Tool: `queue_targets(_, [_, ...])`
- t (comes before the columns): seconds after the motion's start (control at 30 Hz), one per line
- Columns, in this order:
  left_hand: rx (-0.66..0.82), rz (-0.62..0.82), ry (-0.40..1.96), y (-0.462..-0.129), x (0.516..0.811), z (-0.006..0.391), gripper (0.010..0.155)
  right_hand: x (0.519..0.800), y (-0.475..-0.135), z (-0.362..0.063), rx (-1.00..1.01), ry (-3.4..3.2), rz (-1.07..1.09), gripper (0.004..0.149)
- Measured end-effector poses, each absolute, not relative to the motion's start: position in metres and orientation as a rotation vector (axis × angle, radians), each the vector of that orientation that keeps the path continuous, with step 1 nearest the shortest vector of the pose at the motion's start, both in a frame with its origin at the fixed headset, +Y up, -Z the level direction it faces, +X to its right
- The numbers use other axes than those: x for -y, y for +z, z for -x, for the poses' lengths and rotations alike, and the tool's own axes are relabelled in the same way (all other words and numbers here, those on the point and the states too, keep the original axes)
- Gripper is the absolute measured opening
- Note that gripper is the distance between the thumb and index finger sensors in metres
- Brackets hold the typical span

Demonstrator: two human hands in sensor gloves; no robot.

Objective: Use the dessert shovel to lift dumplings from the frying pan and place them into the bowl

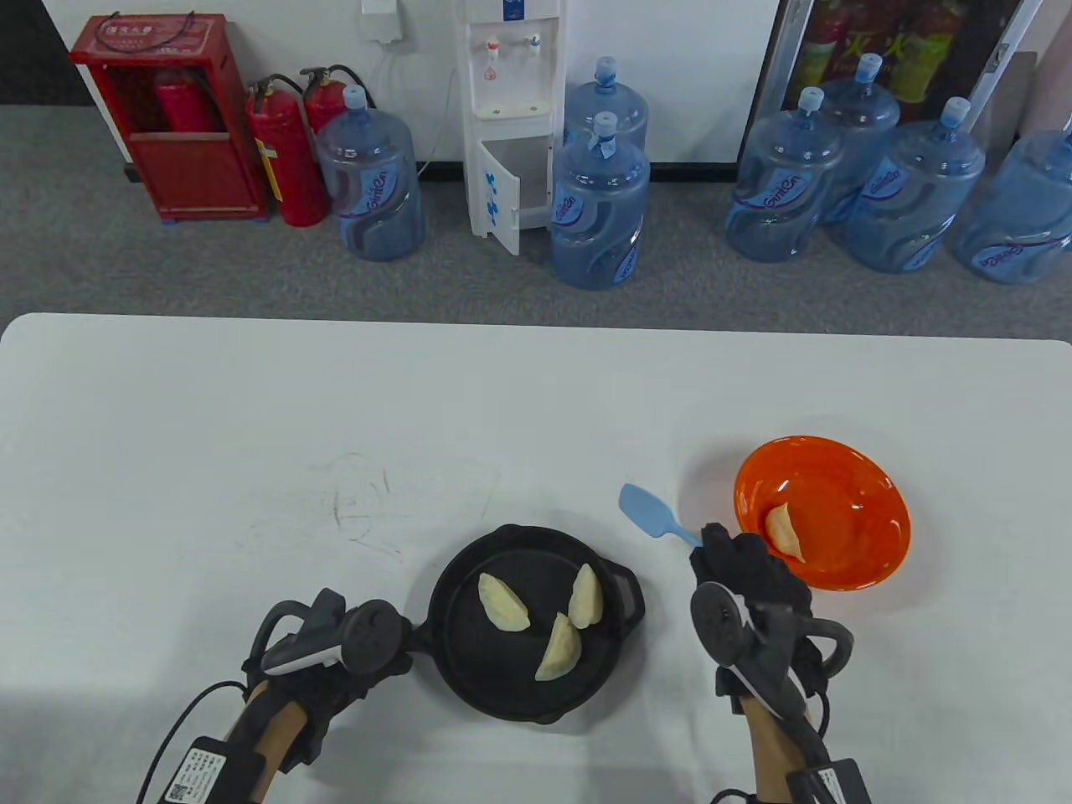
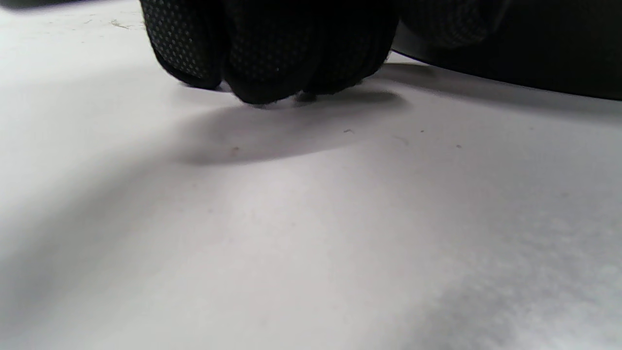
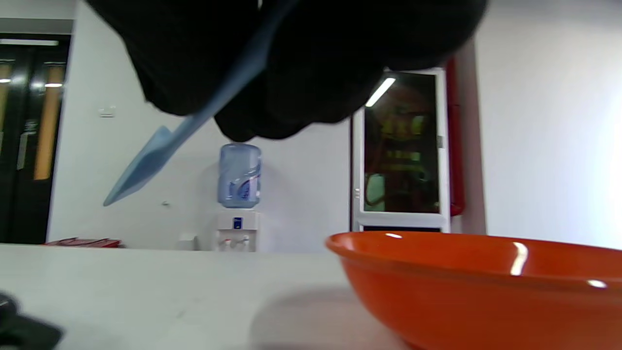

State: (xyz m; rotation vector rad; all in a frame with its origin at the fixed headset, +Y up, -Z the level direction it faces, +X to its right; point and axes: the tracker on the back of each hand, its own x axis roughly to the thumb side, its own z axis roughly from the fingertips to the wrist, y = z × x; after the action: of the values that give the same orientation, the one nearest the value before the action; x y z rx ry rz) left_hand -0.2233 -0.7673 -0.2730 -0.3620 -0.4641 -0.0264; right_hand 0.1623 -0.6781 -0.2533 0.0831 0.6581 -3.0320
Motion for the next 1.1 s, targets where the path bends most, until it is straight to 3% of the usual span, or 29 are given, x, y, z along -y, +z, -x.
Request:
queue_targets(0.5, [0.467, 0.363, -0.028, -0.273, 0.767, 0.223, 0.054, 0.701, -0.241, -0.092, -0.552, -2.897, 0.404, 0.039])
queue_targets(1.1, [0.466, 0.362, -0.028, -0.273, 0.767, 0.223, 0.054, 0.71, -0.235, -0.073, -0.572, -2.853, 0.519, 0.039])
